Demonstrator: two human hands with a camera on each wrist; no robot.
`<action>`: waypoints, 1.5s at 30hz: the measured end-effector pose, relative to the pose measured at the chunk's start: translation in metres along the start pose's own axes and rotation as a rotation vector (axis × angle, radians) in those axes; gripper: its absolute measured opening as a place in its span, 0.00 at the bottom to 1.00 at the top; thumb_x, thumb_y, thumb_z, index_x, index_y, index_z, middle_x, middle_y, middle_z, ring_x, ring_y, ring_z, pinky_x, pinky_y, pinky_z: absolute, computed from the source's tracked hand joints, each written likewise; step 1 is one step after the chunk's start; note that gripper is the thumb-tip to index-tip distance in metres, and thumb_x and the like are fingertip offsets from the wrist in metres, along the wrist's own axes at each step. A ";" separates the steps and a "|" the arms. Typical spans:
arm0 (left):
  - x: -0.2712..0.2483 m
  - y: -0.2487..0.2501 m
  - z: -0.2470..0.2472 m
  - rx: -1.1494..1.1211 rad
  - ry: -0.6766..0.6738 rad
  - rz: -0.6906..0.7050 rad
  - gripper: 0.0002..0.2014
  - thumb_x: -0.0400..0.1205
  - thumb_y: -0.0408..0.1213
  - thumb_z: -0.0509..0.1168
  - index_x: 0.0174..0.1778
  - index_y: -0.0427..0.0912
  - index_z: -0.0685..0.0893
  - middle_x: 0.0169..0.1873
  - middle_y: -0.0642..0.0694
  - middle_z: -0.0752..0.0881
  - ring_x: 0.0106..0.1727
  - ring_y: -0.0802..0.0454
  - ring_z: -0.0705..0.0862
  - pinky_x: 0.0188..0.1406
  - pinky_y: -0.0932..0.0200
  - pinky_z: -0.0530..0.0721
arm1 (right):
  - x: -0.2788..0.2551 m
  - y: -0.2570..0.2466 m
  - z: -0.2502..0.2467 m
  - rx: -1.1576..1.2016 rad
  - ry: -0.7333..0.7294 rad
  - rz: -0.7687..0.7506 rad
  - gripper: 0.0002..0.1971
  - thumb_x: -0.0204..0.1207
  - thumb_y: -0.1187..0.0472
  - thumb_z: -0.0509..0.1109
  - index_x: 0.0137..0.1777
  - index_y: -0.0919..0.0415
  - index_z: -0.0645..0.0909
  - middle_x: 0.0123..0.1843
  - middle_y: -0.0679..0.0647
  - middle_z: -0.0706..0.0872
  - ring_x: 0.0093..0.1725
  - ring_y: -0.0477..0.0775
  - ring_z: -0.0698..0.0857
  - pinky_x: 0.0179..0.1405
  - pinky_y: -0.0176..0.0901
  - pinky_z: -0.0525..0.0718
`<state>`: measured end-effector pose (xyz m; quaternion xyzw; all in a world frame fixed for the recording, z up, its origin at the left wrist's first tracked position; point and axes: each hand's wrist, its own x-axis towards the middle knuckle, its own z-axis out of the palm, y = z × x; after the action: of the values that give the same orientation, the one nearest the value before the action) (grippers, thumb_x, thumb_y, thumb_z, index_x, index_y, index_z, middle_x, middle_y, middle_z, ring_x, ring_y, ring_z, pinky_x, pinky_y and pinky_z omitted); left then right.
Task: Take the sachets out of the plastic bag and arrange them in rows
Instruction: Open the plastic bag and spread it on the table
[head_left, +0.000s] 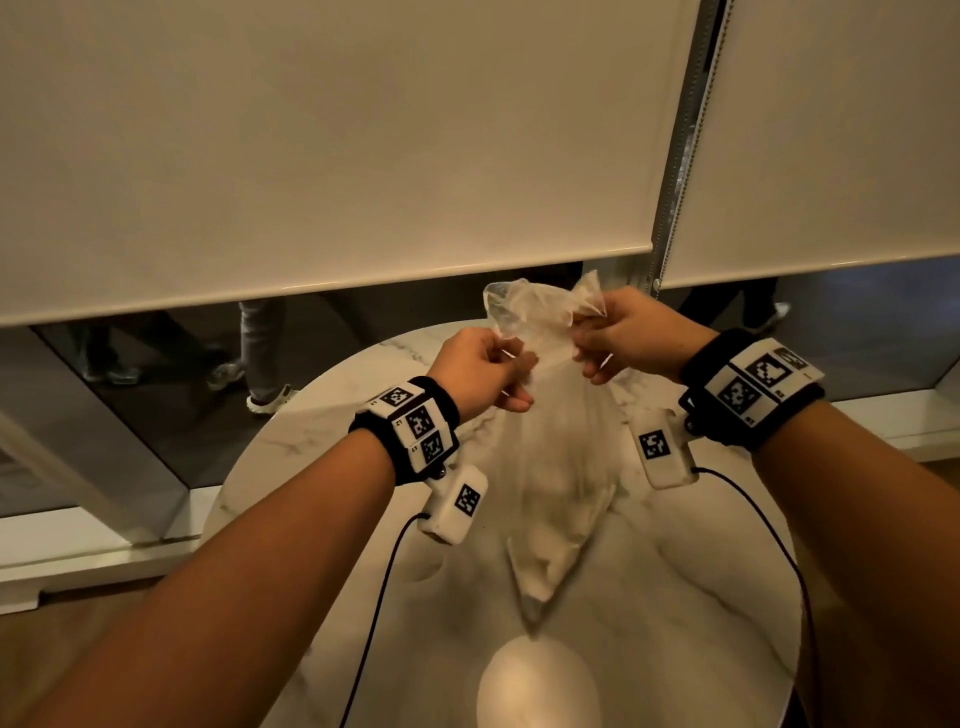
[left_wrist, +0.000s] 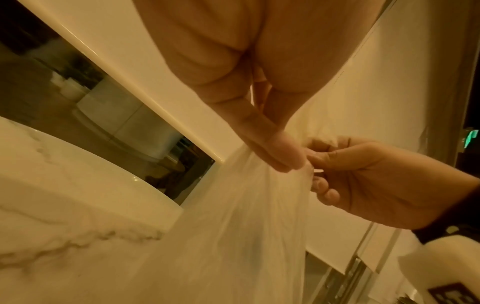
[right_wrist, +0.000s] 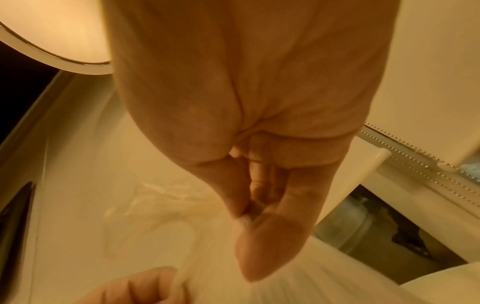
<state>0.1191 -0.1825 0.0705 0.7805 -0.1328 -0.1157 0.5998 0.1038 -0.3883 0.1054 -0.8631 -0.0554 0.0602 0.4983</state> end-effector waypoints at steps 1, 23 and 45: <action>0.002 -0.002 -0.004 -0.006 0.032 0.002 0.06 0.84 0.29 0.68 0.53 0.30 0.82 0.37 0.34 0.86 0.30 0.47 0.89 0.32 0.58 0.89 | 0.004 0.001 -0.002 0.007 0.025 0.020 0.08 0.86 0.69 0.64 0.47 0.64 0.83 0.38 0.59 0.85 0.33 0.54 0.87 0.33 0.45 0.90; -0.016 -0.043 -0.009 0.270 0.182 0.121 0.05 0.82 0.42 0.71 0.42 0.48 0.85 0.41 0.49 0.89 0.45 0.51 0.88 0.52 0.51 0.88 | -0.038 0.073 0.046 0.174 0.229 -0.132 0.06 0.87 0.58 0.66 0.51 0.57 0.84 0.47 0.55 0.89 0.47 0.58 0.89 0.45 0.50 0.90; -0.094 -0.053 0.003 0.655 -0.032 0.240 0.11 0.75 0.54 0.71 0.50 0.57 0.87 0.50 0.61 0.86 0.50 0.64 0.83 0.51 0.59 0.82 | -0.136 0.093 0.058 -0.235 0.216 -0.082 0.24 0.76 0.74 0.67 0.56 0.41 0.87 0.52 0.39 0.89 0.53 0.39 0.86 0.54 0.40 0.86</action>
<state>0.0337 -0.1403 0.0207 0.9084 -0.2633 -0.0076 0.3246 -0.0359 -0.4061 0.0029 -0.9139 -0.0436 -0.0602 0.3990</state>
